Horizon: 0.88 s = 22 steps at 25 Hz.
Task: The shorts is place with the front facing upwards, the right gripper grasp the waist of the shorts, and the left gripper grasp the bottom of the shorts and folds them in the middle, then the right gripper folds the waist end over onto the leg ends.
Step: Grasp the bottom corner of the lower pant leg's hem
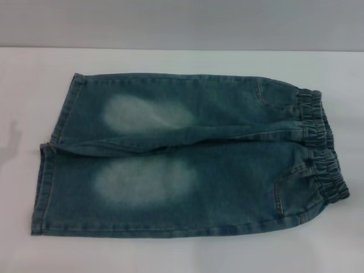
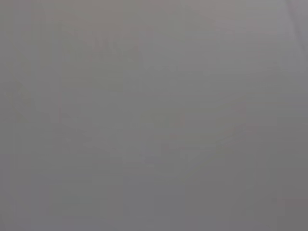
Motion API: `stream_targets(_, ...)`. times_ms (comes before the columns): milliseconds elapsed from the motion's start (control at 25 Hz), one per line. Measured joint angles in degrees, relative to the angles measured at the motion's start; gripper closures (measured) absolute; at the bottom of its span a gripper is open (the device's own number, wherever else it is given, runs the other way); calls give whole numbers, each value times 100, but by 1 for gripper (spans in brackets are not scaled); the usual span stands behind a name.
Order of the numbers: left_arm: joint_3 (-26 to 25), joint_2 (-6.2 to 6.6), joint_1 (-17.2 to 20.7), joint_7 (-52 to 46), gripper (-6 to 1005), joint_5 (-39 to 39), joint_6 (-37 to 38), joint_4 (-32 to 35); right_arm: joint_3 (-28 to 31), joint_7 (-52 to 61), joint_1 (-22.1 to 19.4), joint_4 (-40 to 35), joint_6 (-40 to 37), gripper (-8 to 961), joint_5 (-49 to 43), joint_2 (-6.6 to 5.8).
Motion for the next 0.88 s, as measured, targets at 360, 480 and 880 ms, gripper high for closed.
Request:
stream_targets(360, 65, 22, -81, -429, 189, 30, -24, -84, 19, 11, -156, 243, -102, 274, 124, 4)
stream_targets(480, 545, 62, -90, -1310, 190, 414, -21, 411, 17, 9, -163, 289, -90, 274, 124, 5)
stream_targets(880, 2615, 302, -63, -4879, 191, 1102, -201, 2884, -40, 30, -176, 378, -50, 273, 85, 5)
